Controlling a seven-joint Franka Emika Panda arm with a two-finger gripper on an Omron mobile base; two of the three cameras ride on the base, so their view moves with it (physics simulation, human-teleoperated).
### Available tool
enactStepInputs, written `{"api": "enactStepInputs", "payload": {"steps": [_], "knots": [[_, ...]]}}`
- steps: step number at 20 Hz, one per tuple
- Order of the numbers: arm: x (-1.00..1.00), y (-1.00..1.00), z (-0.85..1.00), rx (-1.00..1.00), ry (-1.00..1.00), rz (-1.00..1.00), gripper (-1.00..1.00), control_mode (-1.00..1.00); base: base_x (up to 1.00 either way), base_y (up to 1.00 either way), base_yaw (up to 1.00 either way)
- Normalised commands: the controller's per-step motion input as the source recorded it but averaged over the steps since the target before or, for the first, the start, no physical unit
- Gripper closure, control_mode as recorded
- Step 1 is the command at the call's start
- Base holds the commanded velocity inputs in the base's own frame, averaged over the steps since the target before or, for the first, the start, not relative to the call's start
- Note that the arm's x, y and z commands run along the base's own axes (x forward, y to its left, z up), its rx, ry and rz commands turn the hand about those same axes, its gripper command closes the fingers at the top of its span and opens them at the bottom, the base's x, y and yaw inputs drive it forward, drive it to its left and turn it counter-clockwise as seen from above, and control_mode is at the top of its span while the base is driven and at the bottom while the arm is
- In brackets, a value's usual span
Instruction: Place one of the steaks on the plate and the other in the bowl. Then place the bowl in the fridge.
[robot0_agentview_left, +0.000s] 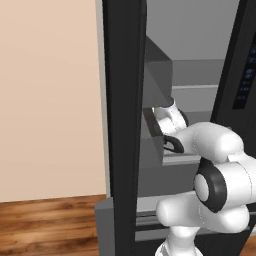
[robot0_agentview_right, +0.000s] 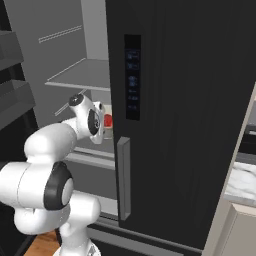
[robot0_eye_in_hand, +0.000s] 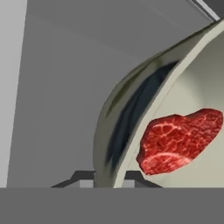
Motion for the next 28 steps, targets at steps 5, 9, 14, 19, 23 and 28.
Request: {"api": "enactStepInputs", "payload": {"steps": [5, 9, 14, 19, 23, 28], "knots": [[0.32, 0.00, -0.27, 0.00, 0.00, -0.01, 1.00, -1.00, 0.00, 0.00, 0.00], [0.31, 0.00, -0.21, 0.00, 0.00, -0.01, 1.00, -1.00, 0.00, 0.00, 0.00], [0.26, 0.00, -0.23, 0.00, 0.00, 0.00, 1.00, -1.00, 0.00, 0.00, 0.00], [0.13, -0.05, -0.21, 0.00, 0.00, 0.00, 1.00, -1.00, 0.00, 0.00, 0.00], [0.07, 0.00, -0.20, 0.00, 0.00, 0.00, -1.00, -1.00, 0.00, 0.00, 0.00], [-0.01, -0.08, -0.08, 0.00, 0.00, 0.00, -1.00, -1.00, 0.00, 0.00, 0.00]]}}
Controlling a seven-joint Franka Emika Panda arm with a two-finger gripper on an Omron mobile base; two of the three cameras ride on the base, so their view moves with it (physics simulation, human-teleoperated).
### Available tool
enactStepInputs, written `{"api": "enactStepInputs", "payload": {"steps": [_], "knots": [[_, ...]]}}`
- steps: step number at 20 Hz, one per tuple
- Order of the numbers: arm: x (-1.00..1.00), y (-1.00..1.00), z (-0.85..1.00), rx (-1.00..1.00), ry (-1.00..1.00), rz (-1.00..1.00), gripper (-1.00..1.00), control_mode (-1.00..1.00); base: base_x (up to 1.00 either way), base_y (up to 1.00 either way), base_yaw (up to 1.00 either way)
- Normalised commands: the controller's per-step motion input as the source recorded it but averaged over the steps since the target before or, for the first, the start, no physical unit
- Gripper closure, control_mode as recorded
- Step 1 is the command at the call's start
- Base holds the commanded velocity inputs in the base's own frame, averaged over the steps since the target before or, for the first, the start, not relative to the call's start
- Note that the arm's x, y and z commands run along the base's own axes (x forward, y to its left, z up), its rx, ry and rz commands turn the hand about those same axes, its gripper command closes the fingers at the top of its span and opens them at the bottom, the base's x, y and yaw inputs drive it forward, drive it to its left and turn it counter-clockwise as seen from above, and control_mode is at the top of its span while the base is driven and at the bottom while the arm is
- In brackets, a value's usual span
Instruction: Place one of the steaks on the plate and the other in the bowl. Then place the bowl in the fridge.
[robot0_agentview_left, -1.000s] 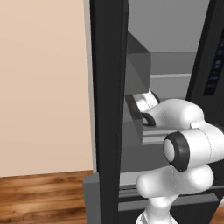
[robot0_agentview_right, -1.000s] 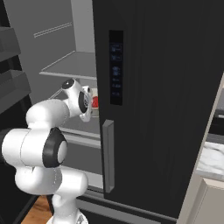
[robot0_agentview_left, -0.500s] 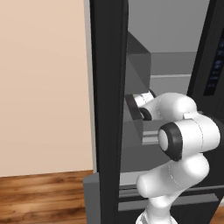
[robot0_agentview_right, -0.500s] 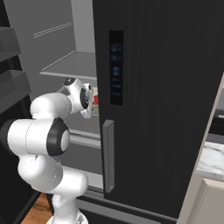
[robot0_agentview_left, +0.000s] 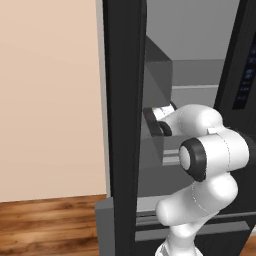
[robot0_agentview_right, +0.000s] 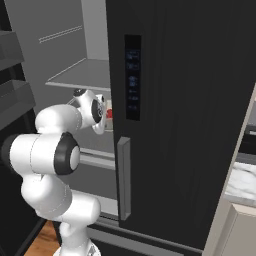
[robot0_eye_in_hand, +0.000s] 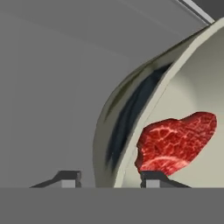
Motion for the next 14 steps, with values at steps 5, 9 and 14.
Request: {"api": "enactStepInputs", "payload": {"steps": [5, 9, 14], "knots": [[-0.14, -0.01, 0.00, 0.00, -0.03, 0.00, -1.00, -1.00, 0.00, 0.00, 0.00], [-0.38, 0.00, 0.13, 0.00, -0.21, 0.00, -1.00, -1.00, 0.00, 0.00, 0.00], [-0.31, 0.00, 0.45, 0.00, -0.34, 0.00, -1.00, -1.00, 0.00, 0.00, 0.00]]}}
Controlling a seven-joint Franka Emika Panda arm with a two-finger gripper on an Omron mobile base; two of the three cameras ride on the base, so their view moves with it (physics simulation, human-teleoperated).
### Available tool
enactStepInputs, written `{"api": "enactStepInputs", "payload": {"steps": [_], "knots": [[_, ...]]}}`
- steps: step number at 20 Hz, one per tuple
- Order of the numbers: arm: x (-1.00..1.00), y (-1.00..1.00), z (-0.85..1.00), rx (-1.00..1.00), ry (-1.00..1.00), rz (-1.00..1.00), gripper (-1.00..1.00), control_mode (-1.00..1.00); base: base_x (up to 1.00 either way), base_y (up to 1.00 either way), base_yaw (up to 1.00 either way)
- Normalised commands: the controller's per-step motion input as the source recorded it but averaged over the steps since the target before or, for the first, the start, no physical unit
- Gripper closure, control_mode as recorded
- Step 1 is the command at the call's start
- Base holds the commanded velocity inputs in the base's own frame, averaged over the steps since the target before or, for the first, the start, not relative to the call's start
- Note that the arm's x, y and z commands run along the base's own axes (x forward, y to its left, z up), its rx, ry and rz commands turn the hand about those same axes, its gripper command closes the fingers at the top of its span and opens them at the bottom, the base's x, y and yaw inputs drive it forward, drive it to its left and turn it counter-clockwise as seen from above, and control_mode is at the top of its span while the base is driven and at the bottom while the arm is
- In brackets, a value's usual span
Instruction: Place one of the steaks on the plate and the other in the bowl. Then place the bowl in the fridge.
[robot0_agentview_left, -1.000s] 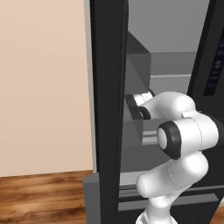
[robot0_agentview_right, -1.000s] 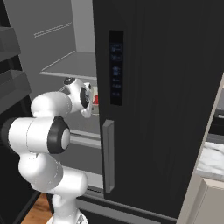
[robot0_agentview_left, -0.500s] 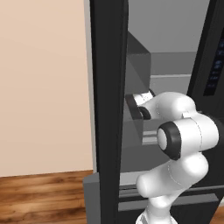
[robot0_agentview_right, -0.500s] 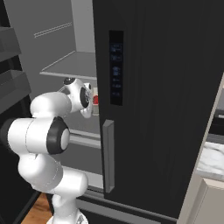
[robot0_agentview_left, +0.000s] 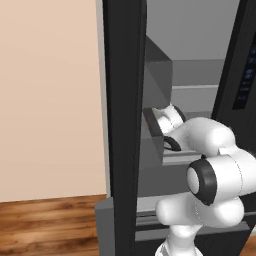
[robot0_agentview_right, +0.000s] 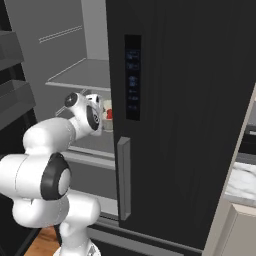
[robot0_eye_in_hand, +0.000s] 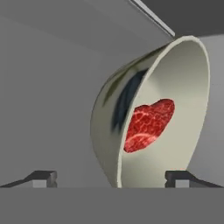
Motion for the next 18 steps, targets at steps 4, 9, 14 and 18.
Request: {"api": "enactStepInputs", "payload": {"steps": [4, 9, 14, 18], "knots": [[-0.38, 0.00, 0.41, 0.00, -0.31, 0.00, -1.00, -1.00, 0.00, 0.00, 0.00], [-0.81, 0.01, 0.27, -0.02, -0.30, 0.01, -1.00, -1.00, 0.00, 0.00, 0.00], [-1.00, 0.00, 0.86, -0.02, -0.44, 0.02, -1.00, -1.00, 0.00, 0.00, 0.00], [-0.99, 0.00, 1.00, 0.00, -0.22, 0.05, -1.00, -1.00, 0.00, 0.00, 0.00]]}}
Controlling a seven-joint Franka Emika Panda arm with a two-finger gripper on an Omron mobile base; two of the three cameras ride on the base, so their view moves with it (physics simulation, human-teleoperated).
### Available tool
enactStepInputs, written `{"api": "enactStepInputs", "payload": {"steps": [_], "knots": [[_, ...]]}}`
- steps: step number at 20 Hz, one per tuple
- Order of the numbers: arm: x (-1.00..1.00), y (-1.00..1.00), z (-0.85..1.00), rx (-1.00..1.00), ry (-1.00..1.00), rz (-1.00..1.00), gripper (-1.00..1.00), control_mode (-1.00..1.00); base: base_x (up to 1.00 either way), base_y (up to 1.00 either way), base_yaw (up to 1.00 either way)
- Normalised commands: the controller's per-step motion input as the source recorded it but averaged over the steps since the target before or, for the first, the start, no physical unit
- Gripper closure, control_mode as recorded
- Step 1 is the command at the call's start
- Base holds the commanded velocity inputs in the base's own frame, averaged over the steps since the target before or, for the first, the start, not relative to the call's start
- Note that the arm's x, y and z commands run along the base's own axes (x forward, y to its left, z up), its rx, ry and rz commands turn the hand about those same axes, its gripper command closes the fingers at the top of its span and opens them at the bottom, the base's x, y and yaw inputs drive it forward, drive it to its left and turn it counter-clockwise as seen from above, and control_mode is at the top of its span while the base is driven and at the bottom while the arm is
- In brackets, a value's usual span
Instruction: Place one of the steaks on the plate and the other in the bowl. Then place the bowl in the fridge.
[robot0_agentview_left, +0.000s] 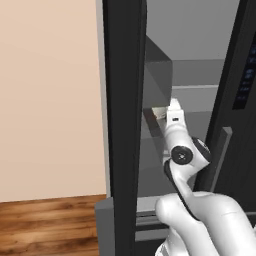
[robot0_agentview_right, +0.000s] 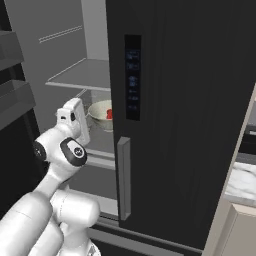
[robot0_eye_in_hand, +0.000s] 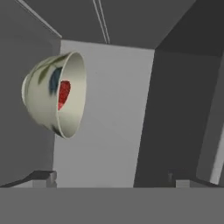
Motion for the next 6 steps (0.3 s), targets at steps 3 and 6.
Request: {"api": "enactStepInputs", "payload": {"steps": [3, 6], "knots": [[-1.00, 0.00, 0.91, 0.00, 0.02, 0.04, -1.00, -1.00, 0.00, 0.00, 0.00], [-1.00, 0.00, 0.95, -0.01, 0.03, 0.02, -1.00, -1.00, 0.00, 0.00, 0.00]]}}
